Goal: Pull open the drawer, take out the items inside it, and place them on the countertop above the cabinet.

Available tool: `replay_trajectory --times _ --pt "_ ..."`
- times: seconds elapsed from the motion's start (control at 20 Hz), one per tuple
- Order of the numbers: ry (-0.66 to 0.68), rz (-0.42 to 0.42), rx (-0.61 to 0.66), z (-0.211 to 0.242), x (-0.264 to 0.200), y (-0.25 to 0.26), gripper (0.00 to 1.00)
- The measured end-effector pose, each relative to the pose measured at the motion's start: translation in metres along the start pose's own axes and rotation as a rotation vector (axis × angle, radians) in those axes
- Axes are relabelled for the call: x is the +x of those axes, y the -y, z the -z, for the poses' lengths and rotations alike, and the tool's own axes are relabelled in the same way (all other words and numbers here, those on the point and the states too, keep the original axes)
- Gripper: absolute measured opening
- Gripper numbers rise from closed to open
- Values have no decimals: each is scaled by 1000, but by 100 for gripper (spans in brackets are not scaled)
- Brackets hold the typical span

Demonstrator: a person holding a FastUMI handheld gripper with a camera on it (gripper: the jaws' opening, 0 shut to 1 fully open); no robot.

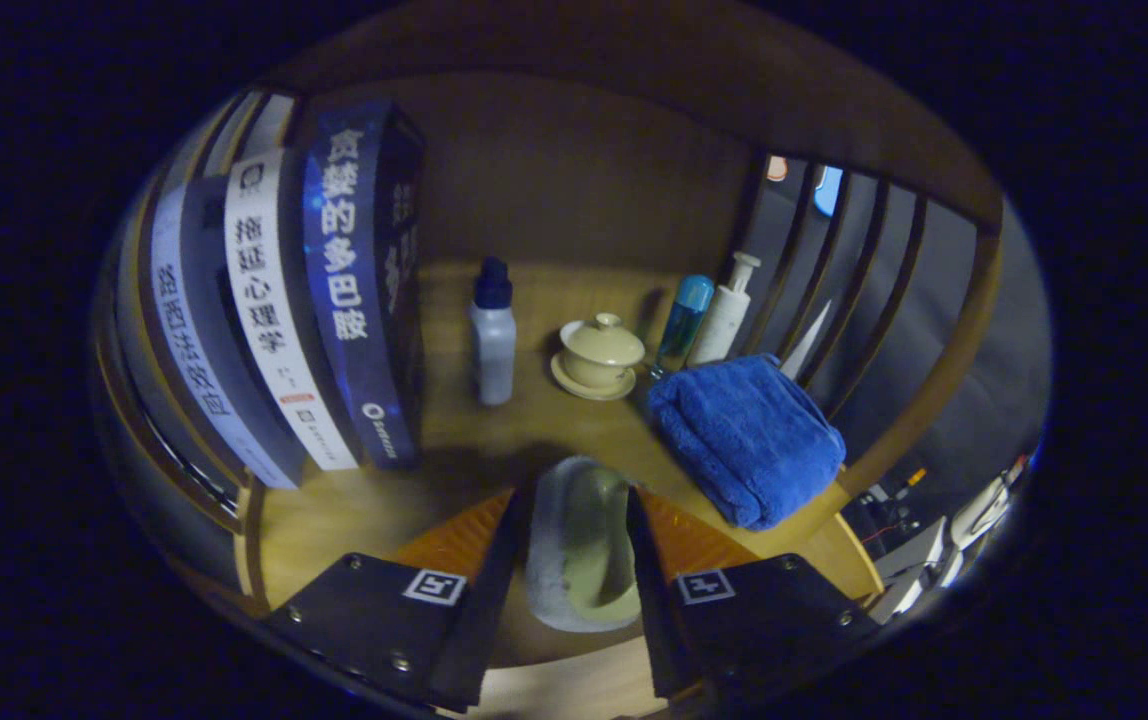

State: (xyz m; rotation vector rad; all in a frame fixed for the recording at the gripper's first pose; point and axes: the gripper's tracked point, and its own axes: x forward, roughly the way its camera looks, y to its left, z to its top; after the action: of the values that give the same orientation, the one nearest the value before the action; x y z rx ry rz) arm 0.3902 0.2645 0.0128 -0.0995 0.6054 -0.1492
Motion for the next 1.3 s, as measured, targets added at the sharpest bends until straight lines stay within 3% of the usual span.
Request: replay_trajectory --times 0.2,0.35,0.55,0.7,0.95,1.15,1.3 --pt "110 -81 10 -9 -35 7 62" --pt "248 -136 108 -7 -76 26 62" --pt "342 -122 142 18 -128 74 62" --pt "386 -130 98 51 -161 95 62" --pt "410 -212 40 130 -197 104 62" --pt "418 -236 54 172 -214 117 65" --pt "392 -232 63 198 -209 128 82"
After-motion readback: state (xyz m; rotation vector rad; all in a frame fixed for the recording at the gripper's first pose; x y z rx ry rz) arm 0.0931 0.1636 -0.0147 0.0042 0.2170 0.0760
